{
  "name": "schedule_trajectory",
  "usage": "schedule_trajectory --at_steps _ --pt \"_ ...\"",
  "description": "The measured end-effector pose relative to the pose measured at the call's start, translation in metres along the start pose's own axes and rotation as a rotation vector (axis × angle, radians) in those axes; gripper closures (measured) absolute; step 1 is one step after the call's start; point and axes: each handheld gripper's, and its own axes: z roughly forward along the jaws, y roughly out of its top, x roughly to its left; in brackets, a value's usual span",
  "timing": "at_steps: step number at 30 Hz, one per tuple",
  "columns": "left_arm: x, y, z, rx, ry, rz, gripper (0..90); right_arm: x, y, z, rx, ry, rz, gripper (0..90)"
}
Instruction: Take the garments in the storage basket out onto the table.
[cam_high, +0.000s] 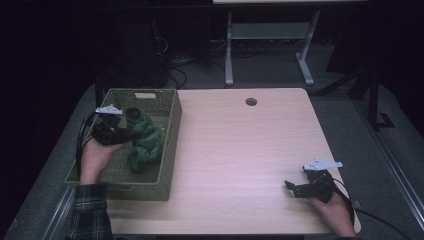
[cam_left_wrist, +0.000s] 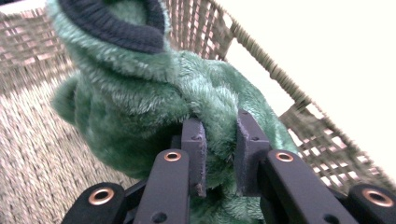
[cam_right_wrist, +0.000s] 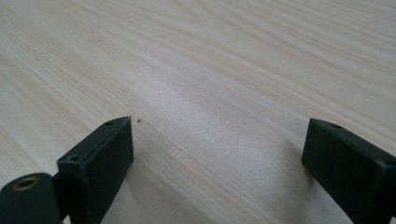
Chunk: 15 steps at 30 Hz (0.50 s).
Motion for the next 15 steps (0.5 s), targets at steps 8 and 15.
schedule_trajectory --at_steps 8,15 --pt "-0.006 0.012 -0.011 -0.056 -0.007 0.0 76.5 0.0 0.0 0.0 0.0 0.0 0.0 8.7" --pt "-0.011 0.027 -0.023 -0.105 -0.041 0.006 76.6 0.0 0.0 0.0 0.0 0.0 0.001 8.8"
